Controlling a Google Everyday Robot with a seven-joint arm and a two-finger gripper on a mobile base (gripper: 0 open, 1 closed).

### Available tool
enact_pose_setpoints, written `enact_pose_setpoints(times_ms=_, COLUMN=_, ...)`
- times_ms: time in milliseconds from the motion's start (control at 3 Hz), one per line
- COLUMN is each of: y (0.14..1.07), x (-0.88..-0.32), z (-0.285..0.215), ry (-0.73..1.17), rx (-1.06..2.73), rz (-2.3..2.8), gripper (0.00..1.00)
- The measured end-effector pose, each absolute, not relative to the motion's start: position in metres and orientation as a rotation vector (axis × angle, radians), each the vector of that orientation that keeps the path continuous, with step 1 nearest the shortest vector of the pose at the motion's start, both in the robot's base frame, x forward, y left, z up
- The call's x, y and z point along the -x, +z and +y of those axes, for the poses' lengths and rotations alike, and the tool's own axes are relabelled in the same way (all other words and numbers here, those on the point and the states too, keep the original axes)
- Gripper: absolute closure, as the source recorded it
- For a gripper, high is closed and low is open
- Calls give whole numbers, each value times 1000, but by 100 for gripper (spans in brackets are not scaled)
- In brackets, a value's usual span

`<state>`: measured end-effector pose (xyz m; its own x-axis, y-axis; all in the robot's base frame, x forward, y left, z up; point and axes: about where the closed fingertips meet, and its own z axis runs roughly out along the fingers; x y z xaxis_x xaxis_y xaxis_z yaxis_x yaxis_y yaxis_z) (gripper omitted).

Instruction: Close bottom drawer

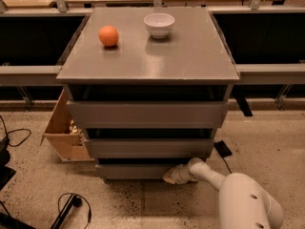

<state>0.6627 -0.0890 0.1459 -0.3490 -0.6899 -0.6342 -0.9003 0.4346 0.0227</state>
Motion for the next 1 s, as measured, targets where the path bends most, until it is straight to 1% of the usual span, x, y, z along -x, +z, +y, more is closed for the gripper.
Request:
enact_pose_setpoints(times_ms=667, y=147, x=-653, z=-85, ry=530, rx=1367, rz=2141, gripper=100)
enact_pose_setpoints(times_ms=1000, y=187, x=-623, z=-118, ry=519, rx=1426, rz=2141, gripper=100)
